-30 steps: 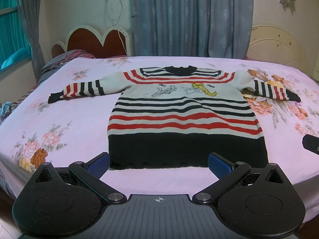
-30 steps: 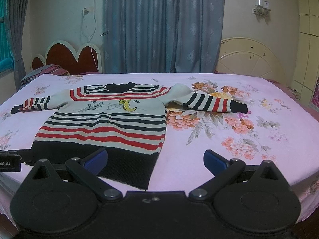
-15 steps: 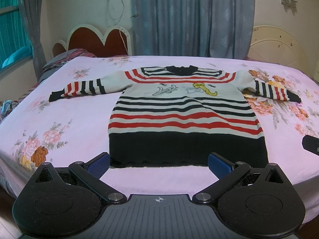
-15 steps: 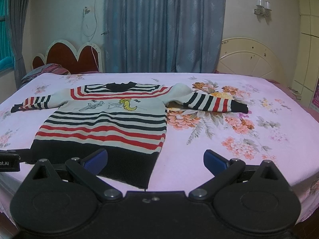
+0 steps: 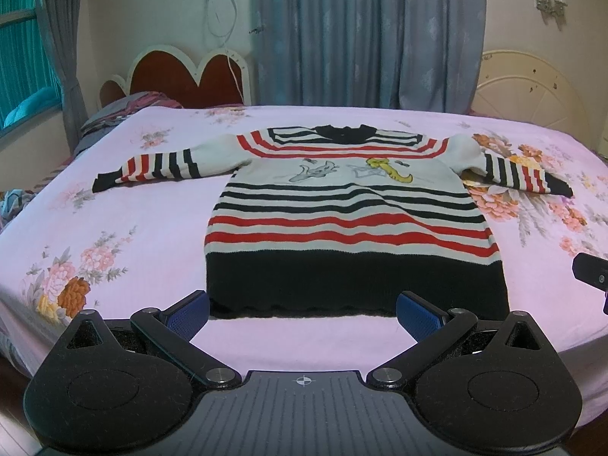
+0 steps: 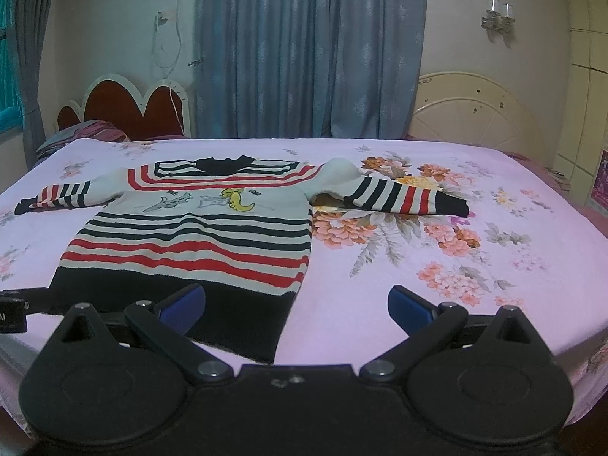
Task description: Fold small clothes
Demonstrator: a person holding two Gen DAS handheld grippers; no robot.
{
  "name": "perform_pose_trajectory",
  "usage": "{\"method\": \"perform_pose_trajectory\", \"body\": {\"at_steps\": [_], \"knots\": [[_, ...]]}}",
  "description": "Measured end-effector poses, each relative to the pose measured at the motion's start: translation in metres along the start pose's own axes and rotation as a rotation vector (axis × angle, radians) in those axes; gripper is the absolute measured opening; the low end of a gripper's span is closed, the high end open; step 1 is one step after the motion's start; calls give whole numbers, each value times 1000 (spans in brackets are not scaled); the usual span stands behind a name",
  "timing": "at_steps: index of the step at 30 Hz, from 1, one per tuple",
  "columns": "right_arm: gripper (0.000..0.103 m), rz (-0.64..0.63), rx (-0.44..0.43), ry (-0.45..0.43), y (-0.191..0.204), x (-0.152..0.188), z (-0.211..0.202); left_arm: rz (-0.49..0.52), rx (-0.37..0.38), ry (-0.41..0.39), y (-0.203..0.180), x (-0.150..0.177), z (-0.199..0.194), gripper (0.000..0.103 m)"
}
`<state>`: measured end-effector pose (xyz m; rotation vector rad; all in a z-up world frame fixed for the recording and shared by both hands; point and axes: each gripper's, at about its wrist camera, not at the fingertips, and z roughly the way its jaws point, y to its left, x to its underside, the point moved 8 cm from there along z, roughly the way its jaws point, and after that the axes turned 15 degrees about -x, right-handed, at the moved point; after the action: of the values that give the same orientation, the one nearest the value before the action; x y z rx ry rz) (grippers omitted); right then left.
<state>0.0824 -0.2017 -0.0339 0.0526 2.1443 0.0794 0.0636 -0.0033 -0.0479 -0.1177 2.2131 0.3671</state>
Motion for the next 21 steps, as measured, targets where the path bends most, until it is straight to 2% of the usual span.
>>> {"method": "perform_pose_trajectory", "body": {"at_steps": [14, 21], "knots": [[102, 9, 16, 9, -3, -2, 10, -1, 14, 5, -2, -5, 7, 103], [102, 34, 54, 10, -14, -8, 25, -34, 57, 36, -6, -22, 32, 103]]}}
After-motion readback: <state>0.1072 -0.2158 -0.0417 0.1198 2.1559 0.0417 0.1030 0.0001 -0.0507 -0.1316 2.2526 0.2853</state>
